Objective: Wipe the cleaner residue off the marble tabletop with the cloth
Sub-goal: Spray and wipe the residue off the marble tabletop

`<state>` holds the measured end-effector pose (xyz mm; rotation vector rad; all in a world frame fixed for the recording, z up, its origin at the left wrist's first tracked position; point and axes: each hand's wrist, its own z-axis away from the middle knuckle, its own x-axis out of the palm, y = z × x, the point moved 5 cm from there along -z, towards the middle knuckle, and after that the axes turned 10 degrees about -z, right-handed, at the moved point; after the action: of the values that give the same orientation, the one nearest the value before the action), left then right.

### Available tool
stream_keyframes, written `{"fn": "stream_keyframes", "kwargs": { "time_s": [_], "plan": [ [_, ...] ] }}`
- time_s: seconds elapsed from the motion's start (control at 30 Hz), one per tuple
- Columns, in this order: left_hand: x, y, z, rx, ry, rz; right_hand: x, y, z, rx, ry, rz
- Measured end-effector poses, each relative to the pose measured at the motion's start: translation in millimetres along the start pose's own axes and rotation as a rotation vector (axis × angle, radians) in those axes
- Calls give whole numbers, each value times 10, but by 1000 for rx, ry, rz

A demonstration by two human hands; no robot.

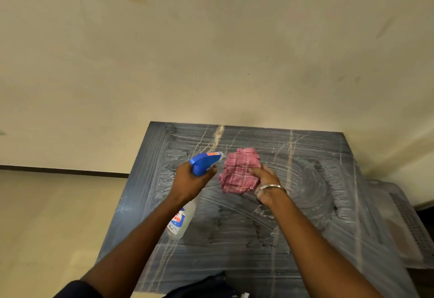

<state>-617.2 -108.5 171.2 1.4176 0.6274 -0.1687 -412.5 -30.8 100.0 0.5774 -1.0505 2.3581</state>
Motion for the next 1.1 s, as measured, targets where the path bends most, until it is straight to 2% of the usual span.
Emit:
{"fn": "stream_keyframes", "kwargs": {
  "time_s": [0.2, 0.53, 0.9, 1.1],
  "plan": [
    [73, 79, 72, -16, -52, -76, 81, -39, -116, 22, -71, -91],
    [135, 60, 142, -104, 69, -248, 28, -68, -133, 53, -101, -140],
    [82, 34, 165, -50, 43, -167, 132, 64, -201, 37, -127, -76],
    [-143, -284, 32, -123, 46, -168, 344, 266, -341, 17, -76, -85]
  ]
}}
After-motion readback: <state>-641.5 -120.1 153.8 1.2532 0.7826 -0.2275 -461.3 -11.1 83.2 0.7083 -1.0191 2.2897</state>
